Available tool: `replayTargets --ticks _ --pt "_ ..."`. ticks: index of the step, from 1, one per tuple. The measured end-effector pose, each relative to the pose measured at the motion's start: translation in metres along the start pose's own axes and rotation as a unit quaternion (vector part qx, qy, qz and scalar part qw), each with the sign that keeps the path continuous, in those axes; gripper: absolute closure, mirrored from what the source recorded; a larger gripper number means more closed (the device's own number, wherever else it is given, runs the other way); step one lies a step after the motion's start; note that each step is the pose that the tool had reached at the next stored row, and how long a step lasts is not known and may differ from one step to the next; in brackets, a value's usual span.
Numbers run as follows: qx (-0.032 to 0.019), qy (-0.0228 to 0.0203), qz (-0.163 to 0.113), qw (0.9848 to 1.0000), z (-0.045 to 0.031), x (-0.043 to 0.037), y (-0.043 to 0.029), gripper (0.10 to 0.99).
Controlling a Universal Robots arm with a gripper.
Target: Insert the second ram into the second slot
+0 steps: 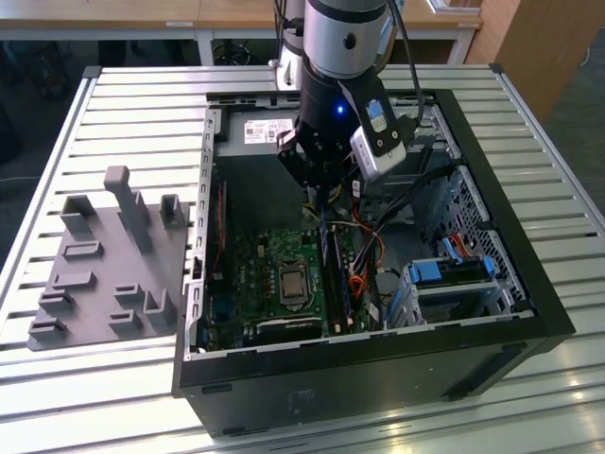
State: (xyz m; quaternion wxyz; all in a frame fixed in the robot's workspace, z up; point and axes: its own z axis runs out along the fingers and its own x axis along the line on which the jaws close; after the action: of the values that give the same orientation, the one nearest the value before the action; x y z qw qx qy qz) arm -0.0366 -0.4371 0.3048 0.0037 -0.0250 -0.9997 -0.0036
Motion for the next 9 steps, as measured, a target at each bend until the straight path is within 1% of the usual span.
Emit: replayTargets --ticks 9 --pt "0.0 0.0 0.0 1.0 0.0035 0.0 0.0 0.949"
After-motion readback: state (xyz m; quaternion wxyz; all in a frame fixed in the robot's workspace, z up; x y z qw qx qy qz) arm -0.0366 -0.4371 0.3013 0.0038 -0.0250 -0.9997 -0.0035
